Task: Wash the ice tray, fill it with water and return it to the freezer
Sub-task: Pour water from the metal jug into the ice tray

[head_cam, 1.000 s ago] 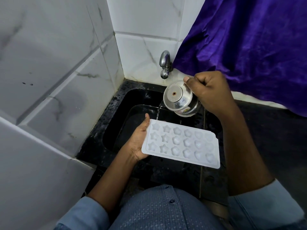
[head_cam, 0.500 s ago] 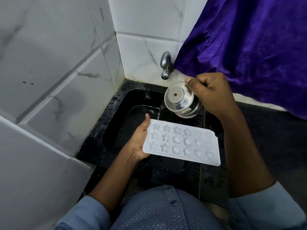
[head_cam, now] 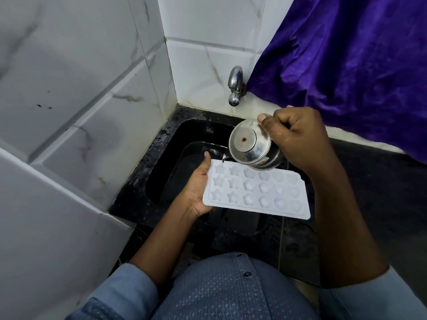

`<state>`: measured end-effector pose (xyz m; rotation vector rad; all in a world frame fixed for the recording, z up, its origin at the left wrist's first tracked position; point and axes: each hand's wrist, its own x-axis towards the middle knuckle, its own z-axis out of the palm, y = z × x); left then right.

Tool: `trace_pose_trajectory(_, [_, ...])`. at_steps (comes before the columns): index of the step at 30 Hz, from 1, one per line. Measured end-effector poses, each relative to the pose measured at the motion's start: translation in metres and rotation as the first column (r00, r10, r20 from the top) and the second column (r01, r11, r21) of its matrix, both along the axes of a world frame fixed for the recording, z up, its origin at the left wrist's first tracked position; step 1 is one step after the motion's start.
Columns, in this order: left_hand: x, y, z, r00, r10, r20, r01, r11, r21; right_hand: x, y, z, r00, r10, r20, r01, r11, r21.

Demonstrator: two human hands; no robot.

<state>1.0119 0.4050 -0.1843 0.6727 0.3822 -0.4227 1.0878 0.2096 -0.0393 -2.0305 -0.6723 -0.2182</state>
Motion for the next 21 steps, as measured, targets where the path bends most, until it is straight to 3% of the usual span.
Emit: trace_pose_trajectory(21, [-0.007,0.015,-0.001,0.999,-0.020,0.029,0.021,0.999,-0.035,-0.010,-0.002,-0.004,1.000,-0.027,-0.015,0.027,1.000,0.008])
